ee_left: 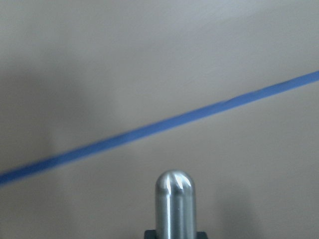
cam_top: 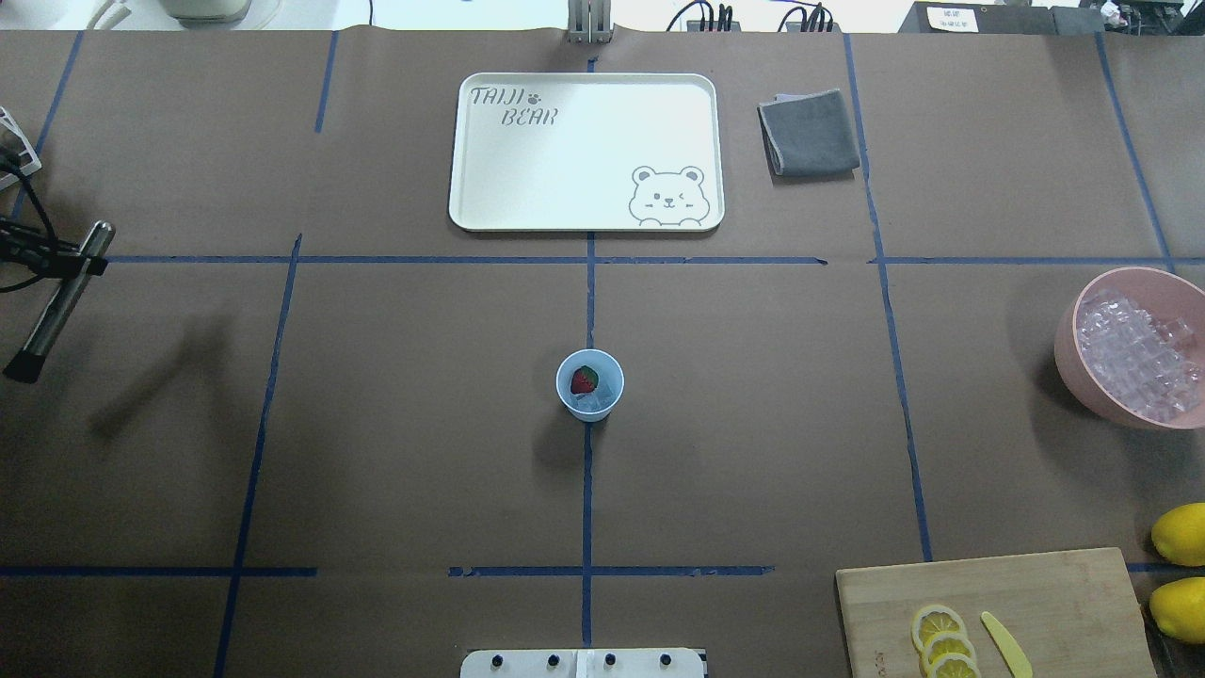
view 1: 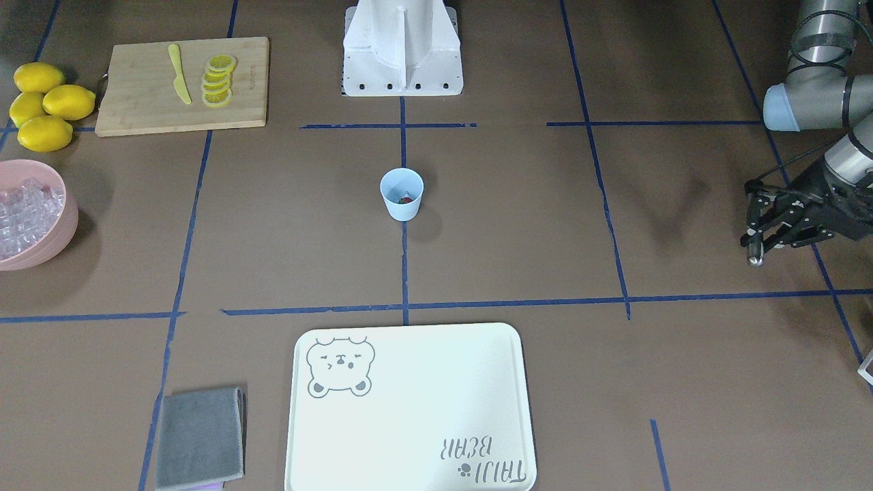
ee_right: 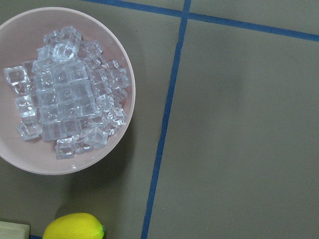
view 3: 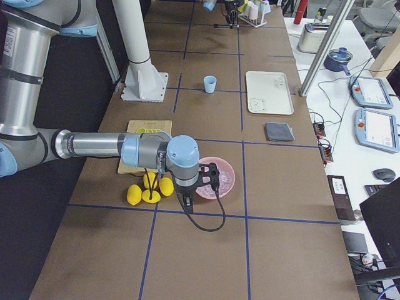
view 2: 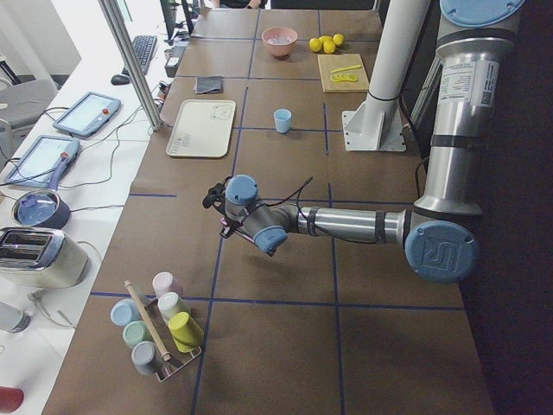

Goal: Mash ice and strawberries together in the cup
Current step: 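Carry the muddler with the left gripper and lower it into the cup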

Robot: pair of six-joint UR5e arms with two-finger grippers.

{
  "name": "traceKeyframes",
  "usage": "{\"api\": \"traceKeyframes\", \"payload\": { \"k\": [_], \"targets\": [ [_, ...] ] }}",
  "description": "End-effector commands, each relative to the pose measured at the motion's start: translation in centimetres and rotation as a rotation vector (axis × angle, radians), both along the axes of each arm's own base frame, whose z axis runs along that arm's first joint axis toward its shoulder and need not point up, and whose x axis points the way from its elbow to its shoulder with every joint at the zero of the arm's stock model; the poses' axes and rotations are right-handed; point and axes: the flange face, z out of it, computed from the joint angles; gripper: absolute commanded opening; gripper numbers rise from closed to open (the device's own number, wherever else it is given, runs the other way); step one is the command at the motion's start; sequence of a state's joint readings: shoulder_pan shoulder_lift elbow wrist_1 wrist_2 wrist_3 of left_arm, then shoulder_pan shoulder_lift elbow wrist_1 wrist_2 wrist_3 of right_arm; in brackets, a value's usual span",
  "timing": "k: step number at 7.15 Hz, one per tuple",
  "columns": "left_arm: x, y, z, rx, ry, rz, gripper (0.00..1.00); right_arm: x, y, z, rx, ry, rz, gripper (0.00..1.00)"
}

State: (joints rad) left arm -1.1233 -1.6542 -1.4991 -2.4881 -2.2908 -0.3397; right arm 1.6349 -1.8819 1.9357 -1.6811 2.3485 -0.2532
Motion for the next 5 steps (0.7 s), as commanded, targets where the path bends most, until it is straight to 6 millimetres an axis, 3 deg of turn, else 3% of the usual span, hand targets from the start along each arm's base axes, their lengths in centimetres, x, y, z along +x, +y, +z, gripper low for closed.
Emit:
{"api": "traceKeyframes", "payload": {
  "k": [1,2,3,4,5],
  "targets": [
    [5.7,-0.8,-11.1,0.233,0.22,0.038,0.08,0.0,0.0,-0.1,0.001,-0.002,0.0,0.99],
    [8.6,-0.8,-16.5,0.249,0.35,0.049,0.07,0.0,0.0,-0.1,0.001,-0.002,0.0,0.99],
    [11.7,0.6,-20.3,0.266,0.431,0.097,0.06,-0.1,-0.1,-0.1,0.001,-0.002,-0.001,0.99],
    [15.4,2.4,-23.2,0.317,0.489,0.169,0.07,-0.1,-0.1,-0.1,0.003,-0.001,-0.001,0.99],
    [18.7,4.6,-25.9,0.427,0.586,0.119,0.07,-0.1,-0.2,-0.3,0.006,-0.003,-0.001,0.99]
  ]
}}
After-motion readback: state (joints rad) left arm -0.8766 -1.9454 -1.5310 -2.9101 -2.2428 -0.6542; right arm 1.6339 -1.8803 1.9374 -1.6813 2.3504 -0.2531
